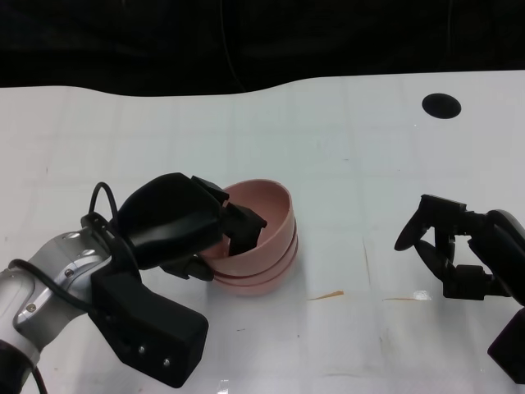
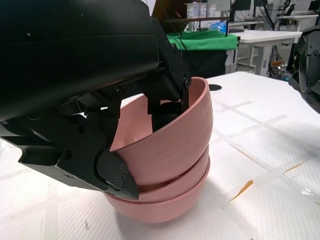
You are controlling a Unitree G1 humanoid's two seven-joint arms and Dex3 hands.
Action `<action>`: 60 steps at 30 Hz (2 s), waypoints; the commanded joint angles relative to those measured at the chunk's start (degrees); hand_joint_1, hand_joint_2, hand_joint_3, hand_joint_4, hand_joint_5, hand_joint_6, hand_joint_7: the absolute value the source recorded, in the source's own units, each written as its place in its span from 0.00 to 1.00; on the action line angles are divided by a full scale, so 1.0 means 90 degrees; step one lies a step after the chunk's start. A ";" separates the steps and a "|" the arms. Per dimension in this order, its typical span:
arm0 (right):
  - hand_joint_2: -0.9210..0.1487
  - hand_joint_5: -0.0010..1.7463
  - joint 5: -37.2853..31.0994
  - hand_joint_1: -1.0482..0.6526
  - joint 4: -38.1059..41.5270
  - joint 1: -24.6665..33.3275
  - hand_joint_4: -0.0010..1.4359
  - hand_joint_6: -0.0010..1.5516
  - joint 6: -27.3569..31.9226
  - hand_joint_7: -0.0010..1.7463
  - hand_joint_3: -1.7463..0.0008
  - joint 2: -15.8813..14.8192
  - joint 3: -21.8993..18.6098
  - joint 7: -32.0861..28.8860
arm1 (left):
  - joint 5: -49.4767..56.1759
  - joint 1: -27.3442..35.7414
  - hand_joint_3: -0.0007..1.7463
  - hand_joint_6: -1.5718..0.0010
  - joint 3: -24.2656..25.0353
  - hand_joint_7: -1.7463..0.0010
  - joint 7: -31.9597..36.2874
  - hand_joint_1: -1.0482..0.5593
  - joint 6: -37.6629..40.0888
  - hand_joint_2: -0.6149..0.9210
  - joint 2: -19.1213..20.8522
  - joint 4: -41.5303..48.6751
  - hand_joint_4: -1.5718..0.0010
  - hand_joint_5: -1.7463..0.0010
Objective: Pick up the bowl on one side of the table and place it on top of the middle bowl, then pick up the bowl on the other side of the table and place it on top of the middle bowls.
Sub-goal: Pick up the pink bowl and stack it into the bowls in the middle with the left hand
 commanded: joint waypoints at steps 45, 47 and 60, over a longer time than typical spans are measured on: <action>0.07 1.00 0.0040 0.45 0.0042 -0.0030 0.55 0.43 -0.0013 0.87 0.57 -0.0127 -0.0039 -0.0044 | 0.0525 -0.0768 0.01 0.55 -0.0661 0.12 0.1277 0.62 -0.0149 0.99 -0.0200 0.1545 0.51 0.00; 0.07 1.00 0.0038 0.45 0.0068 -0.0038 0.55 0.43 -0.0028 0.87 0.57 -0.0126 -0.0043 -0.0059 | 0.0577 -0.0774 0.00 0.53 -0.0694 0.15 0.1324 0.61 -0.0164 0.99 -0.0183 0.1514 0.50 0.01; 0.07 1.00 0.0015 0.45 0.0122 -0.0059 0.55 0.43 -0.0037 0.87 0.58 -0.0124 -0.0027 -0.0081 | 0.0591 -0.0727 0.00 0.51 -0.0761 0.20 0.1316 0.62 -0.0165 0.97 -0.0119 0.1404 0.52 0.00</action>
